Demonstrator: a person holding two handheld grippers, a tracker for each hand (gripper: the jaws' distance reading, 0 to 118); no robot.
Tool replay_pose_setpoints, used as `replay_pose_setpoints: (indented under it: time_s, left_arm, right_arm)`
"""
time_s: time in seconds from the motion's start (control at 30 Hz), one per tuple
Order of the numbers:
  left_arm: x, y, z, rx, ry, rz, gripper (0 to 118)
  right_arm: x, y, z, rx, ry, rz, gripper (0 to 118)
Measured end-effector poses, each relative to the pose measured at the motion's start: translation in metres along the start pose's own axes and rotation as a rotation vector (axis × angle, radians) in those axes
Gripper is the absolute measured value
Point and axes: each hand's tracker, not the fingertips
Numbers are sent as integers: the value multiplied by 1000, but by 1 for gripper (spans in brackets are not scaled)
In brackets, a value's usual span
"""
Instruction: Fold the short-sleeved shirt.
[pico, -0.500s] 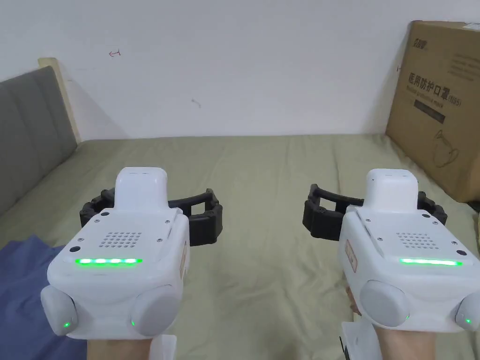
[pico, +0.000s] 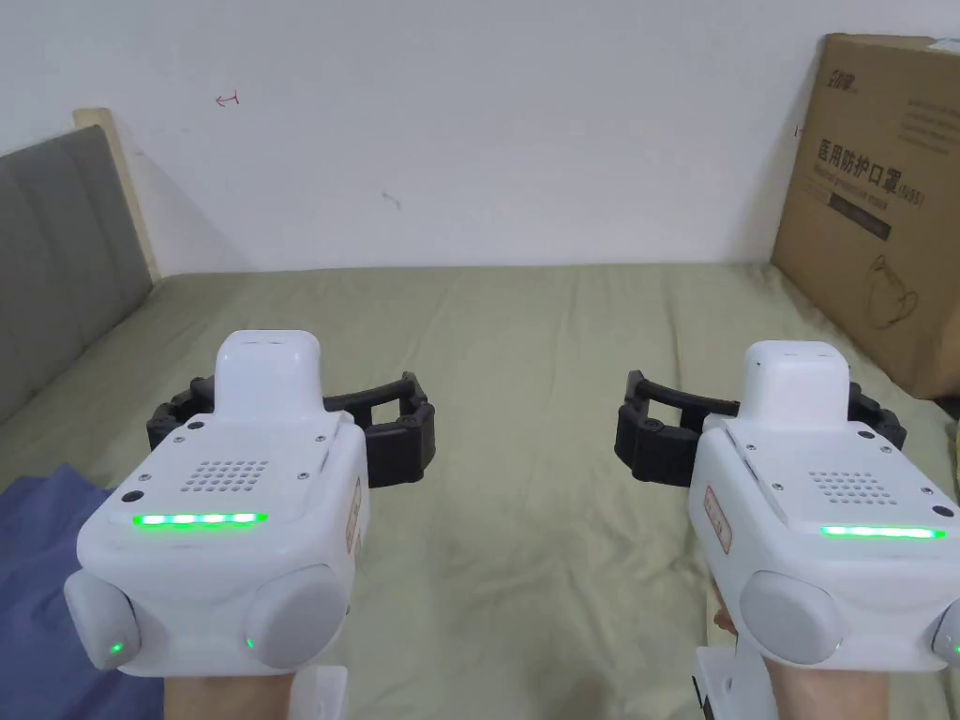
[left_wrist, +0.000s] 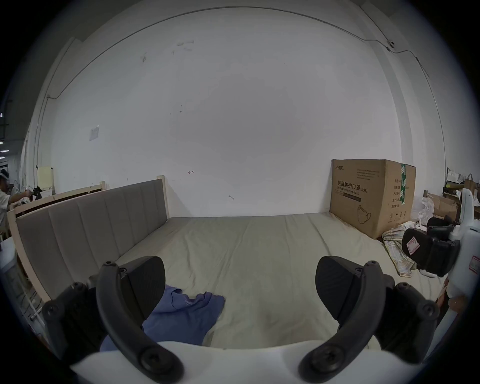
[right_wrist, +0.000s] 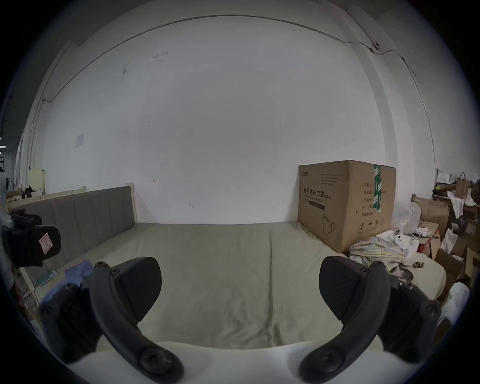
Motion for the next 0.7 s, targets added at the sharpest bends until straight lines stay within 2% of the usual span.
replay_pose_setpoints:
  time_s: [0.7]
  left_arm:
    - [-2, -1, 0, -12, 12, -14, 116]
  right_arm:
    - [-10, -2, -1, 6, -24, 57, 118]
